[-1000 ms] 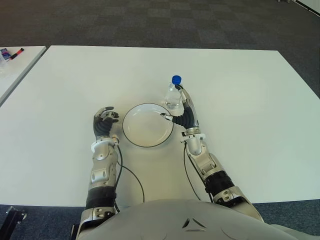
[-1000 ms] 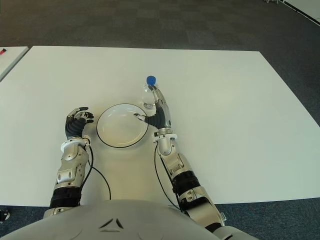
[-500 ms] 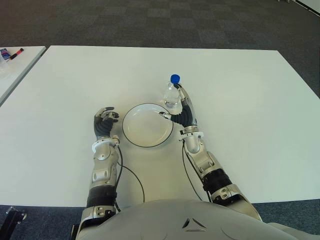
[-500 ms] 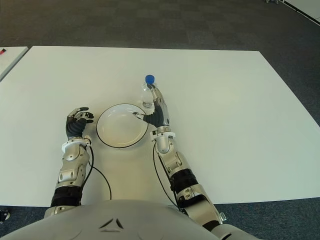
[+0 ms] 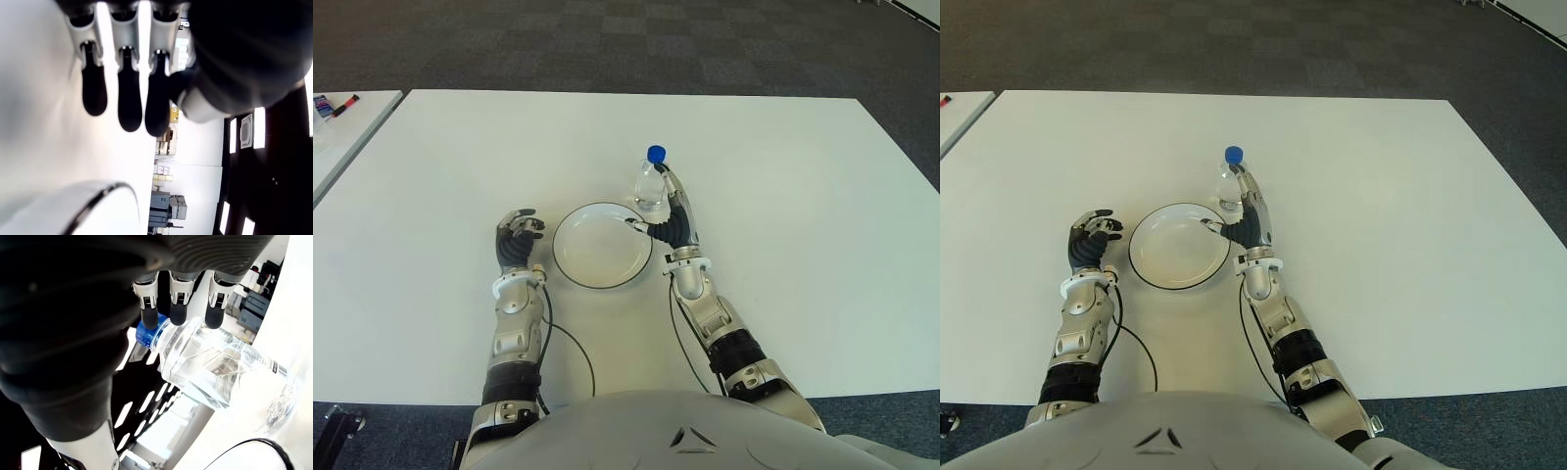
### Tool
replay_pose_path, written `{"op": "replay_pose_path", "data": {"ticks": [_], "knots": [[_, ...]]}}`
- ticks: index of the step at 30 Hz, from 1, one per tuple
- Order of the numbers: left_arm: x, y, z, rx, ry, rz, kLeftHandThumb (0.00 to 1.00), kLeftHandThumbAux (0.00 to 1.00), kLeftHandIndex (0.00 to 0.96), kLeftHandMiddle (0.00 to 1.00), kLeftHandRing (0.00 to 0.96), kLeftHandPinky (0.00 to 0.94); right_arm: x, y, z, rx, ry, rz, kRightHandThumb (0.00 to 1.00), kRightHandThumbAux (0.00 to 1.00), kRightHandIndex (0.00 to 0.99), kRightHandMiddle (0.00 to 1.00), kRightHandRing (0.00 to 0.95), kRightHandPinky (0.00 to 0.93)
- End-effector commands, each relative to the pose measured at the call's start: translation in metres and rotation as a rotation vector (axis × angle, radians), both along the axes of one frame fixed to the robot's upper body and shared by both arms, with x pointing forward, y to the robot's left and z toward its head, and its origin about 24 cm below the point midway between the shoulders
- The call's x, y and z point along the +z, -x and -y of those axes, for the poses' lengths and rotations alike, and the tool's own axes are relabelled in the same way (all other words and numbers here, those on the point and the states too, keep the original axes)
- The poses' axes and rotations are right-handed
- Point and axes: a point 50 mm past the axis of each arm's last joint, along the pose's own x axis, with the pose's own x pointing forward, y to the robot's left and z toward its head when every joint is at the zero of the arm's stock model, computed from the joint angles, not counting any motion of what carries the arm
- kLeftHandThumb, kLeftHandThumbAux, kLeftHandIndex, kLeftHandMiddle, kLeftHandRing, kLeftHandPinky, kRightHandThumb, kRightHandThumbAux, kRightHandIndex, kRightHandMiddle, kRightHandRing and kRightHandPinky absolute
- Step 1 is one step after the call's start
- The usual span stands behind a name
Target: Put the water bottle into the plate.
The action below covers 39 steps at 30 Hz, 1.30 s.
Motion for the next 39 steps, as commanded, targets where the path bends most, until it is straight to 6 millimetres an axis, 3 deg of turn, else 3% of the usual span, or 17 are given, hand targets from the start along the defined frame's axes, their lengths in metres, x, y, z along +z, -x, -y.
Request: {"op": "replay_pose_path", "data": {"ticks": [1,10,22,39], "knots": [[-0.009,0.005,-0.003,0.011,0.0,-0.051,0.697,0.719,0.428,0.56,0.521,0.501,-0.004,0.0,0.001,-0.008,-0.011,-0.022,0.0,0.912,0.0,0.0,0.0,0.013],[-0.011,0.005,-0.004,0.011,-0.002,-0.057,0.694,0.721,0.425,0.544,0.505,0.482,-0.005,0.0,0.003,-0.032,-0.045,-0.03,0.0,0.904,0.0,0.0,0.0,0.032],[-0.012,0.006,-0.006,0.01,-0.03,-0.038,0.697,0.719,0.429,0.564,0.536,0.519,-0.01,-0.008,0.016,-0.097,-0.11,-0.031,0.0,0.798,0.0,0.0,0.0,0.034],[-0.01,0.005,-0.009,0.007,-0.061,-0.014,0.7,0.72,0.429,0.576,0.539,0.511,-0.013,-0.01,0.018,-0.208,-0.074,-0.015,0.0,0.744,0.0,0.0,0.0,0.032]]}}
